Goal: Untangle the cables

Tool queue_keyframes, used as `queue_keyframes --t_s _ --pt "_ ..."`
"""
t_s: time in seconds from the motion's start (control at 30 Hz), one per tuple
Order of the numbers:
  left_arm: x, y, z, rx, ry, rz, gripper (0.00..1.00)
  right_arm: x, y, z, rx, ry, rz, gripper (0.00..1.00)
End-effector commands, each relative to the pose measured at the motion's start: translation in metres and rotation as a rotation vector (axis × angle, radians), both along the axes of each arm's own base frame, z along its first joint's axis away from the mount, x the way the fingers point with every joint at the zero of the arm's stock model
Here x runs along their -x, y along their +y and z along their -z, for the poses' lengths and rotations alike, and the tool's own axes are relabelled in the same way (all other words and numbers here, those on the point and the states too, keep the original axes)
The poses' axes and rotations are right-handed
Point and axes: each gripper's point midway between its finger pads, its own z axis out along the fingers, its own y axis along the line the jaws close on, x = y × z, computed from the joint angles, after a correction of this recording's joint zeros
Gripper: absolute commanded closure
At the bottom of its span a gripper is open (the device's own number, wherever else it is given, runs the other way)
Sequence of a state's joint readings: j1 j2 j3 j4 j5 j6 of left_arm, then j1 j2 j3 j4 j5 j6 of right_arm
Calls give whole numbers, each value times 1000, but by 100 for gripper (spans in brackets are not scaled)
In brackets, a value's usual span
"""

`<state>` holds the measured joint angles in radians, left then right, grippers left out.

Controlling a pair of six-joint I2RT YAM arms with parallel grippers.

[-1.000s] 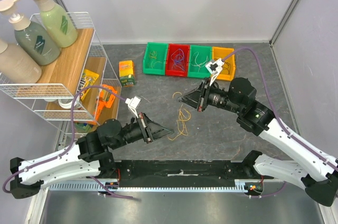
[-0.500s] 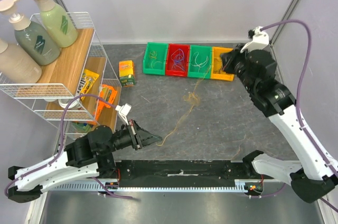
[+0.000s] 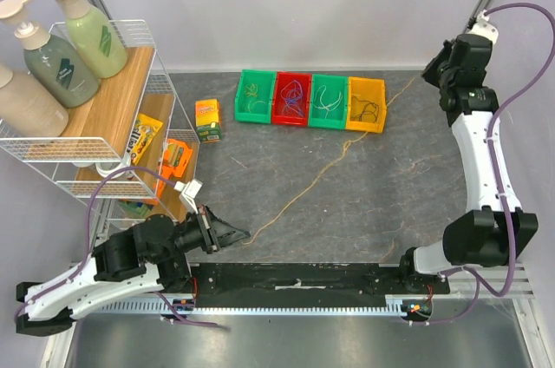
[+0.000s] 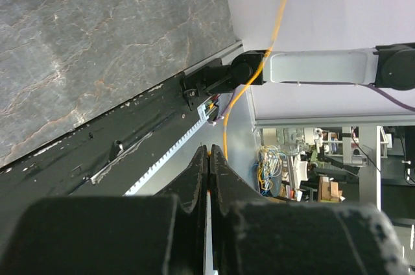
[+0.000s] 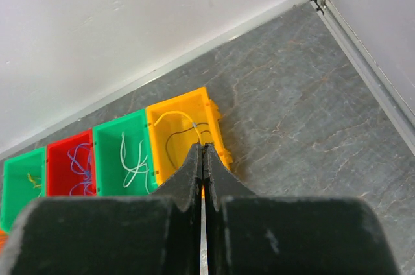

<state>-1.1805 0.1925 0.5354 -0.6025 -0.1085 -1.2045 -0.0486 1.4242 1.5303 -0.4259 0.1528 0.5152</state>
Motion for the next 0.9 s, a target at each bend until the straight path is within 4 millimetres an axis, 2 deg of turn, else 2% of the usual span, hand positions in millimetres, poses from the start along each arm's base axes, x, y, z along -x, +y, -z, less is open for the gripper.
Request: queue_keyframes --t_s 0.0,0.17,0.3,0.43,0.5,0.57,0.63,0.73,0.87 --pt "-5 14 -8 1 -35 -49 98 -11 -12 -42 -15 -122 -38 100" --pt "-5 24 -5 -1 -25 -71 98 -15 -35 -38 33 -108 -1 100" --pt "-5 23 -3 0 -13 -73 98 -14 3 -31 -70 -136 -188 100" --pt "-5 17 -7 6 -19 -58 98 1 47 -17 -176 -145 -367 100" --pt "-5 14 -8 0 -20 -52 98 12 59 -13 -170 -140 -396 100" --pt "-5 13 -7 -15 -27 -47 98 20 62 -13 -134 -141 -403 100" --pt "-7 15 -4 -31 -25 -57 98 25 47 -13 -66 -118 -337 100" --pt "-10 23 3 -62 -10 -94 98 28 6 -15 40 -54 -154 100" --pt "-12 35 12 -92 10 -133 98 32 -48 -33 18 -65 34 100"
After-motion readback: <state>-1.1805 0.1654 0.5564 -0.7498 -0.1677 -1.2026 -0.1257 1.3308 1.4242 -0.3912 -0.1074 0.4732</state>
